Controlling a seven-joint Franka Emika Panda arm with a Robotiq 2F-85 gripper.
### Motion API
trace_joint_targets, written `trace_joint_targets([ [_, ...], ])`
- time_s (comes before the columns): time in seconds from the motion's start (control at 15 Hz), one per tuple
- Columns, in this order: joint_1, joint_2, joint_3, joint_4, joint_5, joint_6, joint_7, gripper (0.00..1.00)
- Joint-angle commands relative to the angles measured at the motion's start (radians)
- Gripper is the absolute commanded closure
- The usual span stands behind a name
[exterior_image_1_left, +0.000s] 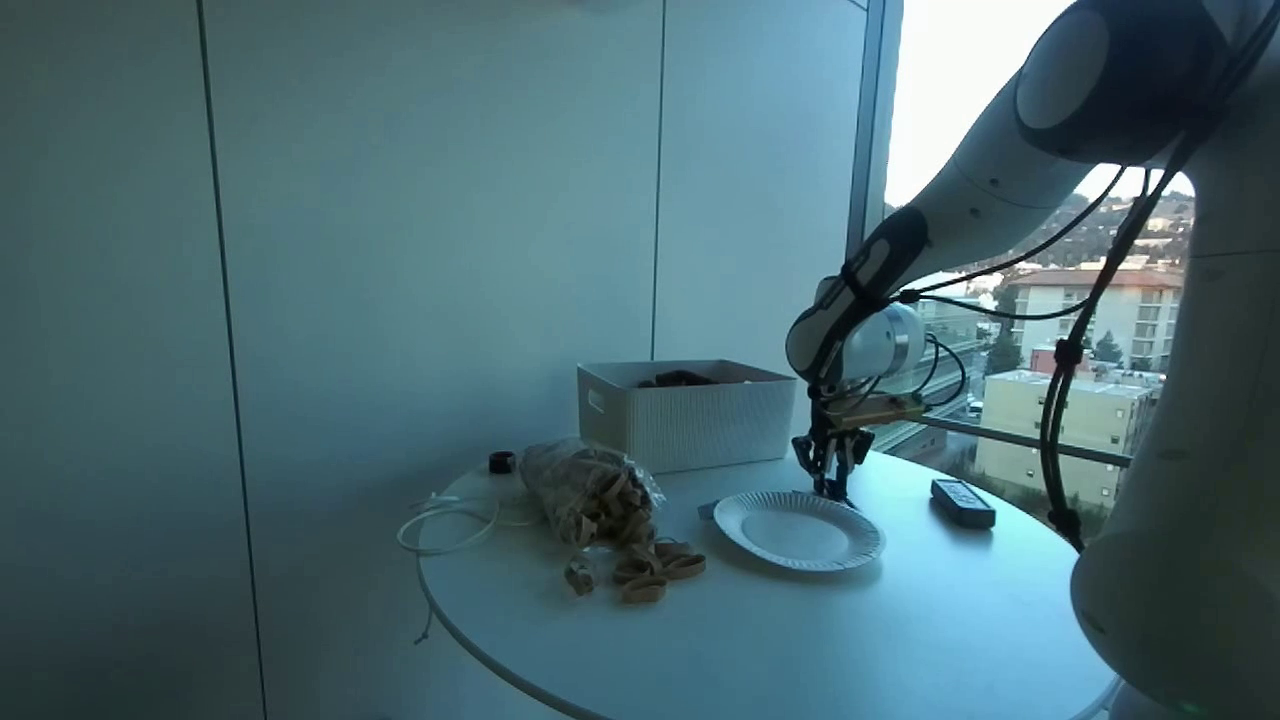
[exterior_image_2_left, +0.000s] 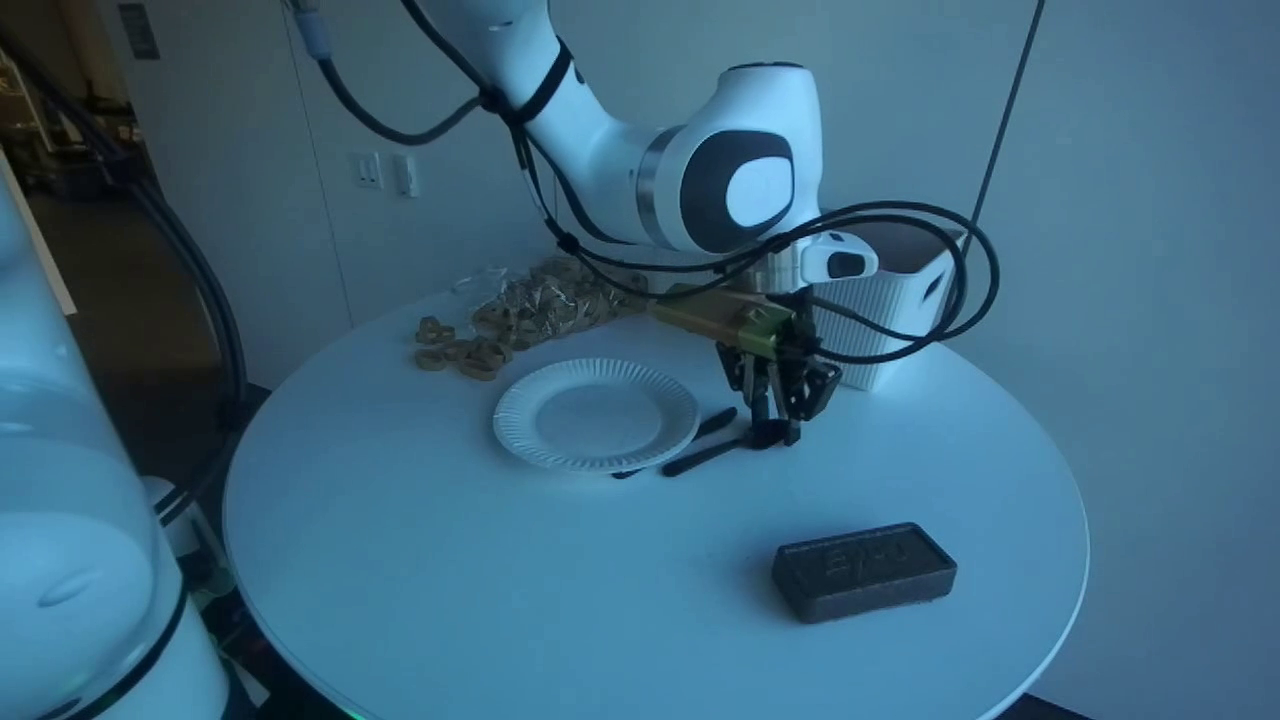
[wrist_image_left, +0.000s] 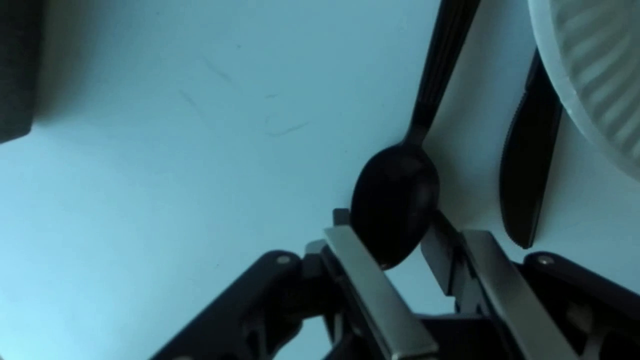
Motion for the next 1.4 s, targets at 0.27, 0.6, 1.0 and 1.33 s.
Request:
trace_joint_targets([
  [0.27,0.004,0.005,-0.007,0.033,0.024,-0.011,-0.018,0.83],
  [0.6,0.007,-0.015,-0.004,0.035,0.033,-0.02,-0.032,0.81],
  [1.0,0.028,-0.133,0.012,0.049,0.027,-0.111,-0.127,0.81],
  [1.33,0.092,-0.275,0.026,0.053,0.085,-0.362,-0.367,0.82],
])
